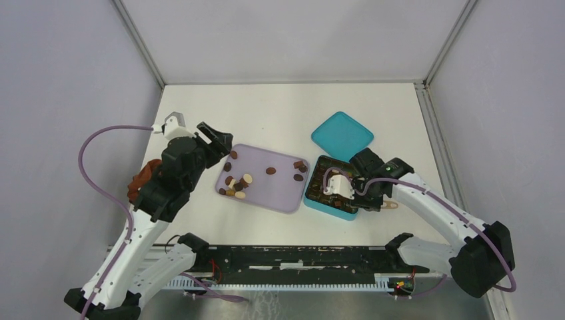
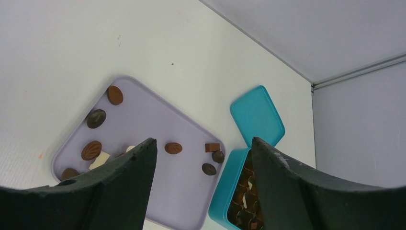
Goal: Pack the chocolate
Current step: Place the fake chocolate in the packing box.
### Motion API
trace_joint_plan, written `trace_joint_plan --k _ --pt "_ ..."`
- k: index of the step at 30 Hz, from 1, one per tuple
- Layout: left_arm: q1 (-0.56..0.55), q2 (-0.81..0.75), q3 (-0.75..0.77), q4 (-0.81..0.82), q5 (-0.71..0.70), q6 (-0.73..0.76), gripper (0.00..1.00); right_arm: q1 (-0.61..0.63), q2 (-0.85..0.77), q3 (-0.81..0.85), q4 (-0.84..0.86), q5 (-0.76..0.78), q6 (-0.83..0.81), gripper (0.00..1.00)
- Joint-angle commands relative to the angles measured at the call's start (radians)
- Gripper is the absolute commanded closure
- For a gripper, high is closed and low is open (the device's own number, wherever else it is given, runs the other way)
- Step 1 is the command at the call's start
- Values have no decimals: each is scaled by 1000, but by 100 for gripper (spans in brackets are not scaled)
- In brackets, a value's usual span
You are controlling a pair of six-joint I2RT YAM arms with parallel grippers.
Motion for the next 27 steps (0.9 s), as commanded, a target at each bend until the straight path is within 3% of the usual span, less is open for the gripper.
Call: trace_joint_plan --k 1,9,21,27 --pt "1 -21 -17 56 16 -34 22 -2 22 -25 -12 48 -41 74" --pt "3 -53 -43 41 8 -49 22 -2 67 -24 -2 44 -44 69" --pt "3 -31 -36 47 12 -36 21 -1 98 -8 3 22 -30 52" --pt "3 -28 -32 52 17 -35 21 -1 82 32 -4 8 -26 56"
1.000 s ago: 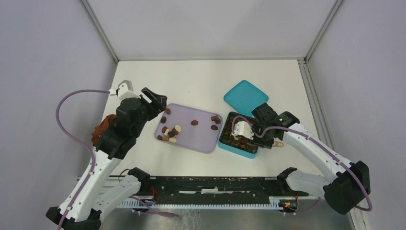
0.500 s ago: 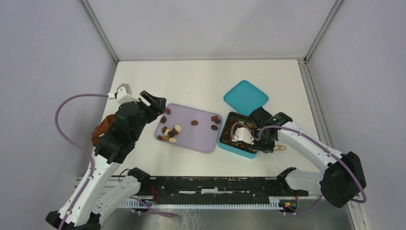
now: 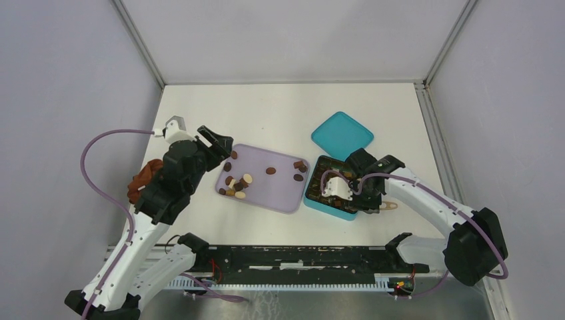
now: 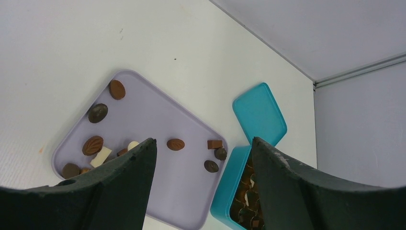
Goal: Pack the chocolate
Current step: Place the fake chocolate in the packing box, then place the clamp at the center of the board.
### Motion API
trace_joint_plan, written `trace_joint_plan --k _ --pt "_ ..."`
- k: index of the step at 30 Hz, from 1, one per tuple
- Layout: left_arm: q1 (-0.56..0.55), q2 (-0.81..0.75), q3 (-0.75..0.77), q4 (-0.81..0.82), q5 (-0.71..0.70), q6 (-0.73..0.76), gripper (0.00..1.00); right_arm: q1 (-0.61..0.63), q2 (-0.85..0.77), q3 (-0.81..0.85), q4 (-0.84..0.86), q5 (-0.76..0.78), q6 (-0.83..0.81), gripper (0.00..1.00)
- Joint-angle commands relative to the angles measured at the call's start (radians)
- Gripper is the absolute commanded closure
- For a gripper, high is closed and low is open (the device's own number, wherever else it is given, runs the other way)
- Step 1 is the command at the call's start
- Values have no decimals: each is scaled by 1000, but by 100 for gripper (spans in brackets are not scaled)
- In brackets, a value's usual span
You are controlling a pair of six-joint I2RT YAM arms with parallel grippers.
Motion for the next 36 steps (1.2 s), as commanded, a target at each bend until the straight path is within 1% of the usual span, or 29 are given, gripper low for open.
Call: trace_joint_plan --k 1,5,8,12,17,22,26,33,36 --pt "3 -1 18 40 15 -19 21 -3 -15 81 -6 -23 2 57" --pt "1 9 20 53 54 -3 21 -17 -11 169 -21 -102 21 58" --pt "2 38 20 77 125 21 21 -68 9 229 -6 -185 43 60" --pt "2 68 -5 136 211 25 19 -214 47 297 69 -322 102 63" --pt "2 69 -63 212 263 -14 17 -438 76 320 213 -453 218 64" --pt "2 86 -104 267 316 -37 17 -675 107 261 349 -541 337 64" --pt "2 100 -133 294 339 -46 18 -784 114 168 469 -540 439 64" --pt "1 109 -152 307 347 -45 18 -841 121 -1 648 -468 578 63" --pt "2 108 -152 304 343 -43 18 -859 135 -46 703 -436 626 63"
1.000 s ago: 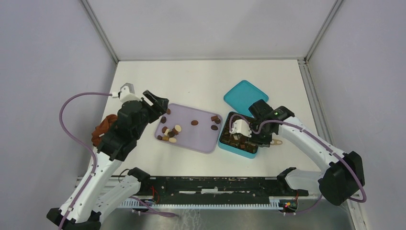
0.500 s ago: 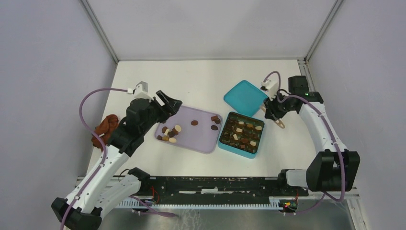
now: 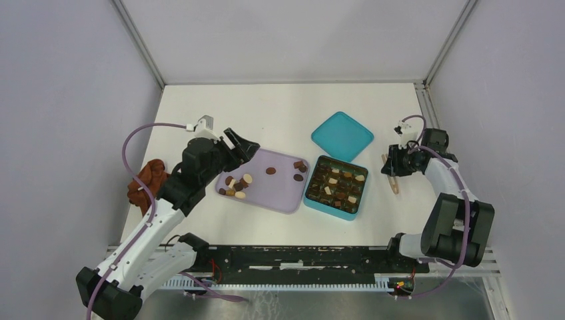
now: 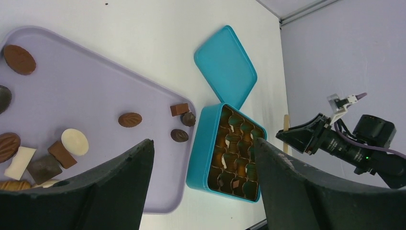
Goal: Pack the chocolate
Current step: Place the clamp at the center of the board.
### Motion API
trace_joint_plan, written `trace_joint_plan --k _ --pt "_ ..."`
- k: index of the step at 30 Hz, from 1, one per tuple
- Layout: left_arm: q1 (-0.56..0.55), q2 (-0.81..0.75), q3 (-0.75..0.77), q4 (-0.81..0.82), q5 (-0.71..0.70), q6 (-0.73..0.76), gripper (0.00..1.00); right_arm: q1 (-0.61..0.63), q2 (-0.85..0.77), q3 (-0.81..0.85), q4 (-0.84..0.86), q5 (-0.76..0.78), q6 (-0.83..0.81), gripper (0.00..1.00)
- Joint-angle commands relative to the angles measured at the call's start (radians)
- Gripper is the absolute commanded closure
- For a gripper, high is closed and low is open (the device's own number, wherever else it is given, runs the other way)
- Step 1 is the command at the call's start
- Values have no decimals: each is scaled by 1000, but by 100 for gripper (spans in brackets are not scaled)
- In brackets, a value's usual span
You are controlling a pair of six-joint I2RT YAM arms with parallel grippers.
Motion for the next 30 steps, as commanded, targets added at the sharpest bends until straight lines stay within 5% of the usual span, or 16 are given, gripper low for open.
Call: trace_joint_plan --k 1,30 --pt "1 -1 -2 45 9 -26 18 -28 24 -52 161 43 121 63" --pt "1 28 9 49 -11 -24 18 -46 121 -76 244 219 200 59"
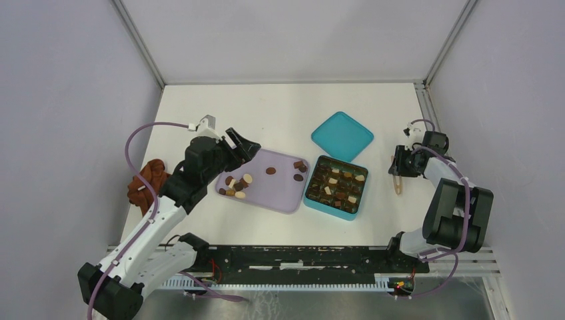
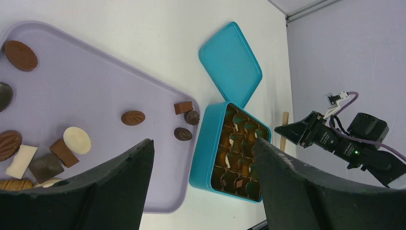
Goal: Pack the chocolate
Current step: Place the clamp at the center of the board.
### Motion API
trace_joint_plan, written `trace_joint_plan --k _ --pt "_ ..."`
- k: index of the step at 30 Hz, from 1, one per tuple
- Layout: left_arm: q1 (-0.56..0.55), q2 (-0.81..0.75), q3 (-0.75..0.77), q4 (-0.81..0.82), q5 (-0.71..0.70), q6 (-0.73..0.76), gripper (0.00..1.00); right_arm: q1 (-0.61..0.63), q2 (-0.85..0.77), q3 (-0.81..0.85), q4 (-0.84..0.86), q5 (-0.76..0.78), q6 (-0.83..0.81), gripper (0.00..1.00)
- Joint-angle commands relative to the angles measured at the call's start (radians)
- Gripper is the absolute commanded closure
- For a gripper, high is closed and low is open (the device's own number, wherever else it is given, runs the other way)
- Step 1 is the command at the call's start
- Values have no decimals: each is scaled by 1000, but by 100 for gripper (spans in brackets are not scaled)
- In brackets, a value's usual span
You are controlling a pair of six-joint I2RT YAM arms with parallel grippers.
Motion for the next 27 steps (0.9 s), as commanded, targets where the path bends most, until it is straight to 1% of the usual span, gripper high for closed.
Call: trace_joint_plan --k 1,27 --pt "1 2 9 42 -12 -24 18 -6 14 -5 36 29 23 59" --pt "2 -21 11 3 -30 -9 18 -6 48 -6 29 49 35 55"
